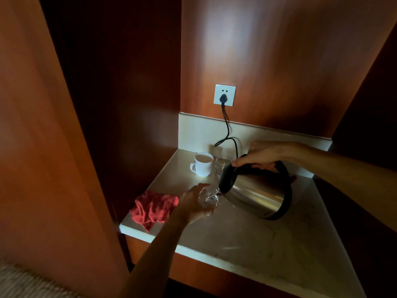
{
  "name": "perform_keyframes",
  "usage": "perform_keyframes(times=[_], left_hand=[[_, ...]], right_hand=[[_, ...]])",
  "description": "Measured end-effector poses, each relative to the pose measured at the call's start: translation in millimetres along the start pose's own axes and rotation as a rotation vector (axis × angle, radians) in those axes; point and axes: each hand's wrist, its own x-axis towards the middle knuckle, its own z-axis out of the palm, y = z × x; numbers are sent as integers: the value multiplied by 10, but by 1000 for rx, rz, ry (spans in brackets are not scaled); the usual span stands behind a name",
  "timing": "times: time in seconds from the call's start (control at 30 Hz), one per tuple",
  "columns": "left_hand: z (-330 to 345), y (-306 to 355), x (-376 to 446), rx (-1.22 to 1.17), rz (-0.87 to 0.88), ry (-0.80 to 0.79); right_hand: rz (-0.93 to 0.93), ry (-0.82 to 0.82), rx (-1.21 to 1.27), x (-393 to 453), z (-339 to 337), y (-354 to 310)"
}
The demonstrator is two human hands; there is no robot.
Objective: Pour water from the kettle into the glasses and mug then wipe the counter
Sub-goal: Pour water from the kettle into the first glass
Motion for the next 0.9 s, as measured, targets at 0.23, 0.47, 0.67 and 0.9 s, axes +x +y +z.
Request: perform_keyframes(times=[0.23,0.47,0.67,0.9], left_hand=[[12,-14,11,2,8,11],[1,-7,4,2,13,5],[22,-17,4,-5,16,14],[18,12,-1,-4,-9,17]], right_hand=[[-3,-5,10,6,-2,-5],[30,-36,48,-8,30,72],[36,28,237,-68,165,354],[4,133,398,-69,282,627]])
